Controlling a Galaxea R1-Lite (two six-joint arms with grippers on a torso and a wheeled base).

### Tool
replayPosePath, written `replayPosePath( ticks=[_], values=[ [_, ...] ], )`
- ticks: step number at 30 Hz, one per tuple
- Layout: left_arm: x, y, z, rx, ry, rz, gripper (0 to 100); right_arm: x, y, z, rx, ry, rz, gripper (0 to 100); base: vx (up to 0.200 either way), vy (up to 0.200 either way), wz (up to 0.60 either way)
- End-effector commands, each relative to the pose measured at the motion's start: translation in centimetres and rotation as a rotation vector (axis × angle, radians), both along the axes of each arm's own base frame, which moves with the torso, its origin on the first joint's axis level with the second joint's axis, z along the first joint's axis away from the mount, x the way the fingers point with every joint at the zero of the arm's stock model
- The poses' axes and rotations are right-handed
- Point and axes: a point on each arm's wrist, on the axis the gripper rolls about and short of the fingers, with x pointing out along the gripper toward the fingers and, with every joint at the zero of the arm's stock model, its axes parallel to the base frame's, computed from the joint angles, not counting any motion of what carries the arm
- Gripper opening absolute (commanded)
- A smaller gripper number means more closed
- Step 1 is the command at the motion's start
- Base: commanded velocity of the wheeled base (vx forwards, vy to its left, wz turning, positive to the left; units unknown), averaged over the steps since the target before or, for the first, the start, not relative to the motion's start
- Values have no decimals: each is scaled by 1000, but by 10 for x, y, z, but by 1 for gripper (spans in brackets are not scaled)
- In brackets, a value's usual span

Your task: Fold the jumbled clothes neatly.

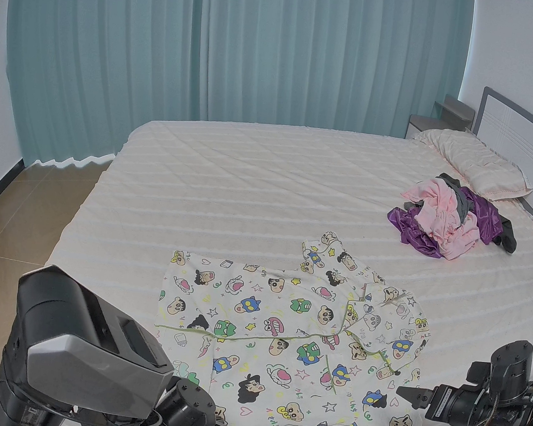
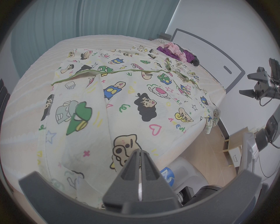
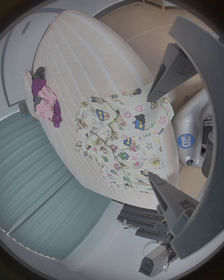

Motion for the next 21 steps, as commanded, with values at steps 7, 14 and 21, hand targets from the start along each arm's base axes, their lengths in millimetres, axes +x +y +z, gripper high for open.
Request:
replayPosePath(
  ticks=[7, 14, 21],
  values=[
    [-2, -3, -1, -8, 2, -7, 0, -4, -1, -4, -10, 20, 3, 100, 0, 0, 0],
    [3, -5, 39, -199, -55, 93, 0, -4, -1, -4, -10, 20, 3, 100, 0, 0, 0],
    [6, 24, 100, -447, -116, 265, 0, -4, -2, -3, -8, 16, 3, 100, 0, 0, 0]
  ],
)
